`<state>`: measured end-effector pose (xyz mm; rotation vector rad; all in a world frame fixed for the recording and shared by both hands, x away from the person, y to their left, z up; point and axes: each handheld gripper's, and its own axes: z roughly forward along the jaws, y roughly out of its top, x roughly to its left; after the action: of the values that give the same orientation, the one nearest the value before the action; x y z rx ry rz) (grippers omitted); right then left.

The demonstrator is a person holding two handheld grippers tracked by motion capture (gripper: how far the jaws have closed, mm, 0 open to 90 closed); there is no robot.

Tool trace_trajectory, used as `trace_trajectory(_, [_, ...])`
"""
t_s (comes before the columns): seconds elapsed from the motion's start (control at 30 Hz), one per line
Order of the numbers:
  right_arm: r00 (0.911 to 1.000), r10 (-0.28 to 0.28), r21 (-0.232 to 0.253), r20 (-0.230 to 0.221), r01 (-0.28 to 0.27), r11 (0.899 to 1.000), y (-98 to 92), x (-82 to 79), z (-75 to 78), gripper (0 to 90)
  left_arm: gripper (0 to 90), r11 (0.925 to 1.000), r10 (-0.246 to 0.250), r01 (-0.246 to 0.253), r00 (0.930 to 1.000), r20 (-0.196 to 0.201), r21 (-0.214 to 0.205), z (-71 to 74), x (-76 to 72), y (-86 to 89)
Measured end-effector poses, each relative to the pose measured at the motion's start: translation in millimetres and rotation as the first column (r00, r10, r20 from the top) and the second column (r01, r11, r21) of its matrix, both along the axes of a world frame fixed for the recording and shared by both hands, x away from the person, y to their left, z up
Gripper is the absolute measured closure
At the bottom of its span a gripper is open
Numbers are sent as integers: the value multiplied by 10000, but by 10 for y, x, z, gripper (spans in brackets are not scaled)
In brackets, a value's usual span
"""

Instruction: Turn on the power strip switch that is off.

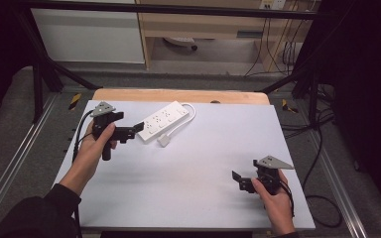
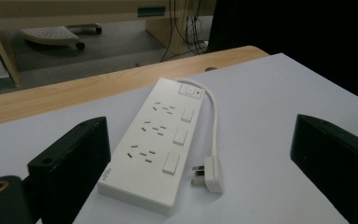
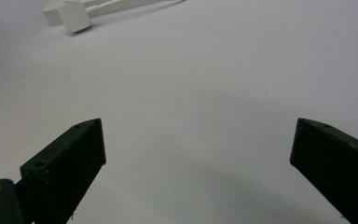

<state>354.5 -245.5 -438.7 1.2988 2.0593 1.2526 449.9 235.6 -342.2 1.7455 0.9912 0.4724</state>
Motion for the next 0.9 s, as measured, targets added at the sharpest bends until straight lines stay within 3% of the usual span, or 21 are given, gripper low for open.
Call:
trace_trajectory(0.4, [10000, 37, -38, 10, -37, 10000, 12, -1, 5, 38, 63, 10000, 7, -4, 9992, 394, -83, 61, -328, 126])
trace_trajectory(0.9, [10000, 72, -88, 57, -71, 9999, 24, -5, 11, 38, 62, 9991, 276, -260, 9984, 496, -326, -49, -741, 404])
